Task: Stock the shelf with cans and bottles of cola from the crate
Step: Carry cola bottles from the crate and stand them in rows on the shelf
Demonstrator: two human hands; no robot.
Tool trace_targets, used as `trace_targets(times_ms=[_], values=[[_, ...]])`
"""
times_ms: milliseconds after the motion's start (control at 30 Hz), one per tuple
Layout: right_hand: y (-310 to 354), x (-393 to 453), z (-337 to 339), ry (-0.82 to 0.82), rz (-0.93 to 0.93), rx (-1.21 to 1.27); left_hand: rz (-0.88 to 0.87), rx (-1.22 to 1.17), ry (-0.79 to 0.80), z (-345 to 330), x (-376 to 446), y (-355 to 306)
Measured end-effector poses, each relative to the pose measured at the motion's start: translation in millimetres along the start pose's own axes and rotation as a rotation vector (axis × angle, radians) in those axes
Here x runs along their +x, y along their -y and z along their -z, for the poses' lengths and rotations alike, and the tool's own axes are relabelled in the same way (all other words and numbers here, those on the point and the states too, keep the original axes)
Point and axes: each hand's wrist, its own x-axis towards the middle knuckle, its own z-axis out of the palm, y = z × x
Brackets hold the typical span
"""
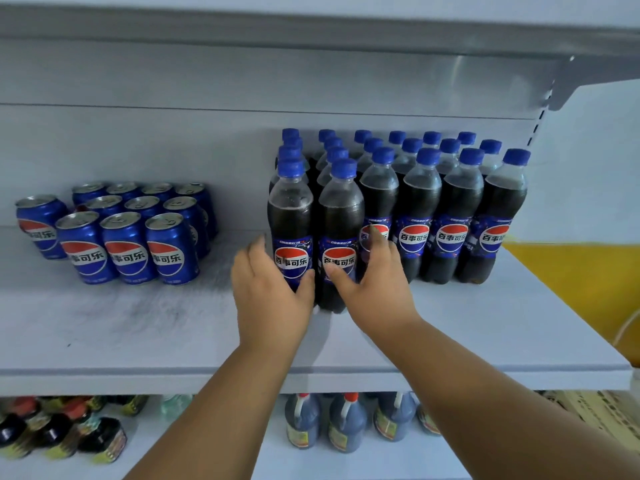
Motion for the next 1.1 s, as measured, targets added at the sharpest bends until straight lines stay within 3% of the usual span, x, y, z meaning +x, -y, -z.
trace_targets(times_ms=[67, 133, 267, 400, 700, 967, 1100], values=[[1, -5, 18, -0.019, 0.018, 0.006, -0.111, -0.080, -0.161, 1, -13, -18], [-3, -9, 41, -0.059, 0.053, -0.003, -0.292, -0.187, -0.211, -1, -26, -37], [-21, -24, 100, -0.151, 0.043, -0.001, -0.504, -0.376, -0.013, -18, -49, -87], [-50, -50, 172, -0.242, 0.035, -0.057, -0.530, -0.483, 0.207, -46, -81, -149], [-134, -136, 353, -0.422, -0.144, -0.207, -0.481, -0.643, 0.469, -126, -197, -306], [-197, -235, 494, -0.725, -0.406, -0.325, -0.645, -0.797, 0.778, -179, -321, -435], [-228, -263, 537, -0.851, -0.518, -0.315, -0.746, -0.848, 0.853, -206, -362, -477]])
